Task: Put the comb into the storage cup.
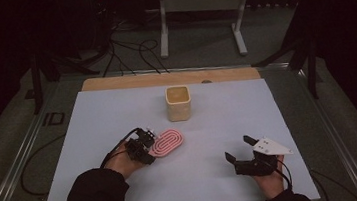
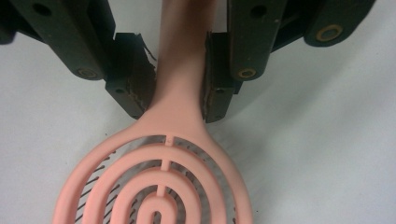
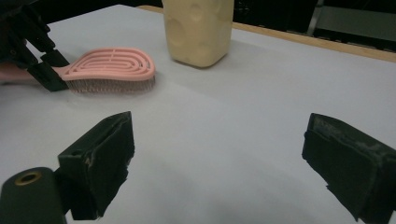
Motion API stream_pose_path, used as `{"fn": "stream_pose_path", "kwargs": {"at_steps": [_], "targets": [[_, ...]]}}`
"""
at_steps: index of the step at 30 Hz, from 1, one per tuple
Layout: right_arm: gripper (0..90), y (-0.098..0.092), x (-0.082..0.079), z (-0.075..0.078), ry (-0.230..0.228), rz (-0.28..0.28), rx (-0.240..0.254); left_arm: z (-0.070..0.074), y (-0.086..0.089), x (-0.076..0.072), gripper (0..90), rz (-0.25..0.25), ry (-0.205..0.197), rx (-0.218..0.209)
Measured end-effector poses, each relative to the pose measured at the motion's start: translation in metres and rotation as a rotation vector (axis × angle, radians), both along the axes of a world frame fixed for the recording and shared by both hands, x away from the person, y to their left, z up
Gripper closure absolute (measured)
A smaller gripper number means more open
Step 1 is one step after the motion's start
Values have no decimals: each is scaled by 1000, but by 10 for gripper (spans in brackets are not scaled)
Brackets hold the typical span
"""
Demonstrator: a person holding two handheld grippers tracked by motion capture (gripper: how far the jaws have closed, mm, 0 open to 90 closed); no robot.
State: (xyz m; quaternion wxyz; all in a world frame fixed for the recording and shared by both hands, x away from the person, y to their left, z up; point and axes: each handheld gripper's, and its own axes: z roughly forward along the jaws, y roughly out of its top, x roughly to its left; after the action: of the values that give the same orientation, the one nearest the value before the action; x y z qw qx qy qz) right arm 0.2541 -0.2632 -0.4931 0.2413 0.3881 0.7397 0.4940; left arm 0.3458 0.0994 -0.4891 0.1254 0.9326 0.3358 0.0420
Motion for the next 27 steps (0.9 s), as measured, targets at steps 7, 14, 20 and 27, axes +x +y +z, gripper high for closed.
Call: {"fn": "stream_pose_path", "kwargs": {"at_steps": [7,14,20,27], "targets": [[90,0,0,0,1,-1,0,1,-3,0,698,-12,-1,22],[91,0,0,0,0,0,-3,1,-3,-3,703,-1,-25,20],[91,-1,0,0,1,0,-2,1,0,-2,703,13,-40,13],[90,-1,0,0,1,1,-3,4,4,-2,703,34,-65,-4]]}}
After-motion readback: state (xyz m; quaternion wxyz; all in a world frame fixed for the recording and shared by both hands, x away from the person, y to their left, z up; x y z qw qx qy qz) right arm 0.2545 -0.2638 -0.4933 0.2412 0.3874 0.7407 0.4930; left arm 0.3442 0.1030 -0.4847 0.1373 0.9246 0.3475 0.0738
